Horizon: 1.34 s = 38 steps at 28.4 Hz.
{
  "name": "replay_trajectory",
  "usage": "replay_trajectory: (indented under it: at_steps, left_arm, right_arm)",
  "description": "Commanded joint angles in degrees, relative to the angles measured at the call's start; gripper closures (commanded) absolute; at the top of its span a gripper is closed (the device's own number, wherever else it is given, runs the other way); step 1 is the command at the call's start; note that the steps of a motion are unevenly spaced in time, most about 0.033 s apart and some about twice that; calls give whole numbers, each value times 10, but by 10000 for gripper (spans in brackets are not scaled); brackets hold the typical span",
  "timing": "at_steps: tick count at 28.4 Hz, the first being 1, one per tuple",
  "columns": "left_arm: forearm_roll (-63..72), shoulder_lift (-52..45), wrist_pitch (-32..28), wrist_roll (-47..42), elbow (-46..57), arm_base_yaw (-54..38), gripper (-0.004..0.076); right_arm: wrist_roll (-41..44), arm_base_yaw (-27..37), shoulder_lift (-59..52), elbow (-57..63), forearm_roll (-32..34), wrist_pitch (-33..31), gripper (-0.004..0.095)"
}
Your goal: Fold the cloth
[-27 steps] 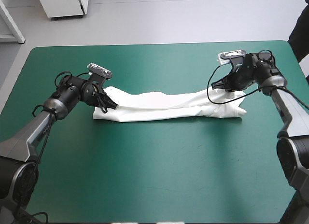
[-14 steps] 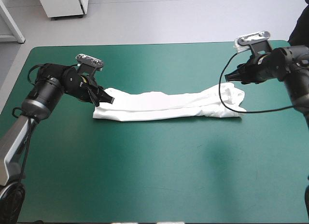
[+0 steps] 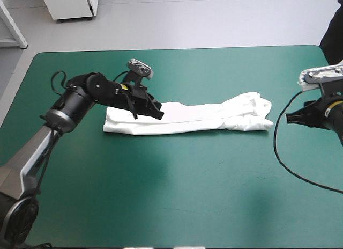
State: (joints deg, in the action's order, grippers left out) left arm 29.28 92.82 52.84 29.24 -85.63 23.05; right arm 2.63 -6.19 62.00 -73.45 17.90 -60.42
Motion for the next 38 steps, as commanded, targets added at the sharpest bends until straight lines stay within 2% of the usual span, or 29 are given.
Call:
replay_trajectory:
  at_steps: [1,11,15,17,23,30,33,34,36,38]
  left_arm:
    - [24,33,-45,3,-28,28,746]
    - [-22,187,-22,-23,-164,50,746]
    - [-32,240,-2,-23,-201,50,746]
    - [-33,260,-1,-23,-206,50,746]
    - [-31,287,9,-23,-209,49,746]
    - [-19,287,28,-23,-211,49,746]
    - [-14,286,33,-23,-211,49,746]
    - [-13,286,33,-23,-211,49,746]
    - [-12,286,32,-23,-211,49,746]
    - [-10,286,32,-23,-211,49,746]
  right_arm:
    - [18,0,-21,1,34,13,503]
    - [70,0,41,1,155,14,541]
    - [88,0,93,1,168,30,572]
    - [89,6,121,-3,149,32,592]
    - [46,49,179,-39,31,36,603]
    - [-37,147,170,-79,-186,5,589]
    - [-71,191,169,-79,-288,-22,529]
    - [-83,214,177,-78,-351,-22,473]
    - [-113,231,206,-78,-418,-25,402]
    - [-114,237,232,-79,-446,-31,374]
